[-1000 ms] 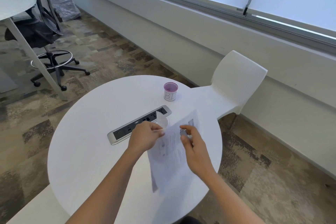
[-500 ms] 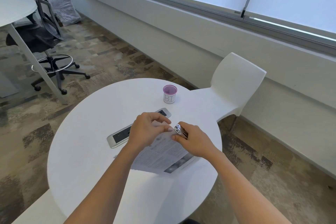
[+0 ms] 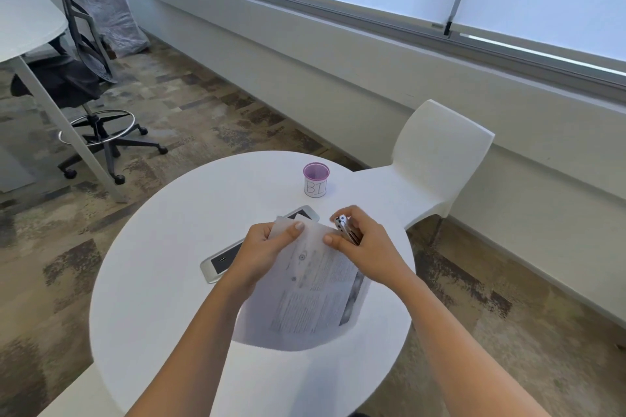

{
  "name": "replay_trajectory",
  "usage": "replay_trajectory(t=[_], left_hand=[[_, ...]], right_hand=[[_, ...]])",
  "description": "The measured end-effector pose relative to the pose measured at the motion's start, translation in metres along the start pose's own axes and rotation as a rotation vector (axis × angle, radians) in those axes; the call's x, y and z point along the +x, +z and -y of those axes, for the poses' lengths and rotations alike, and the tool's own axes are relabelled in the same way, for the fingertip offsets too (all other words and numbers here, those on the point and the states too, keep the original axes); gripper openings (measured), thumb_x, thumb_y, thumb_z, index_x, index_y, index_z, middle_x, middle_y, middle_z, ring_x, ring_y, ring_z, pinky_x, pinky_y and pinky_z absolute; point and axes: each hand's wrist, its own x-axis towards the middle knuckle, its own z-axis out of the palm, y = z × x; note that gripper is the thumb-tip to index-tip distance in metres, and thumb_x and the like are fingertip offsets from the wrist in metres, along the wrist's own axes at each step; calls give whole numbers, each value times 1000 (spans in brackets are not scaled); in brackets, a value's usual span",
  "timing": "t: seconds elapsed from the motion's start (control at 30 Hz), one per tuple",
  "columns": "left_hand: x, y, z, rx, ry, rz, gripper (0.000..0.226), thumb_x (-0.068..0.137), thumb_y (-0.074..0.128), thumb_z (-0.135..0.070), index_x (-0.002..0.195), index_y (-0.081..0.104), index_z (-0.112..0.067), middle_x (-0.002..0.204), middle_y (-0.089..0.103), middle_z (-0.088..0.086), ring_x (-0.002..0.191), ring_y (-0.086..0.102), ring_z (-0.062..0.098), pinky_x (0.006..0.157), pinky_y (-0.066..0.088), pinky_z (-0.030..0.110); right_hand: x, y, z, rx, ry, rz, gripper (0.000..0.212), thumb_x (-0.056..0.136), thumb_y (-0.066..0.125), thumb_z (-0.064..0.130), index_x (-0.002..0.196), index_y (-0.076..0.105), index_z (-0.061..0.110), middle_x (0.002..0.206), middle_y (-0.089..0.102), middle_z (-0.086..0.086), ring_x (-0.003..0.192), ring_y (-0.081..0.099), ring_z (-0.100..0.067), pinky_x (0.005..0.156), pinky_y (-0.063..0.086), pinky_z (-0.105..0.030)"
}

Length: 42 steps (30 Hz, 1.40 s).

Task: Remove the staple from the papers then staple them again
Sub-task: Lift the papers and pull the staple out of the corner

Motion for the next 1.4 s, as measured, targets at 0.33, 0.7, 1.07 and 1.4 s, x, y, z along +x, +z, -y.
replay_trajectory(t=[0.33,0.7,1.07,1.4], left_hand=[[-6,15,-4,-164,-92,-166,32,86,70,-44,74,77,-16,79,78,6,64,72,17,56,54,27],[-23,38,-19,-337,-46,-297,31,87,69,-45,85,77,-16,80,78,4,67,74,21,63,59,35],[-37,54,-21,-363,49,-324,29,88,68,-43,90,79,-16,85,79,3,75,75,21,61,58,31],[-42,64,-15,-336,97,-366,28,88,69,-43,86,79,-17,83,79,1,74,74,17,59,54,25]], right_hand=[[-26,23,19,238,-34,-210,20,89,49,47,93,37,31,80,59,-2,56,49,-12,53,46,-41],[-53,40,31,104,-236,-463,26,91,65,36,112,53,43,110,62,27,93,61,-9,66,49,-14],[-62,38,31,88,-285,-589,24,85,74,33,108,69,37,97,68,28,81,64,-11,61,47,-15],[-69,41,32,129,-281,-641,20,85,74,28,104,73,24,96,73,18,81,66,-7,62,51,-19]])
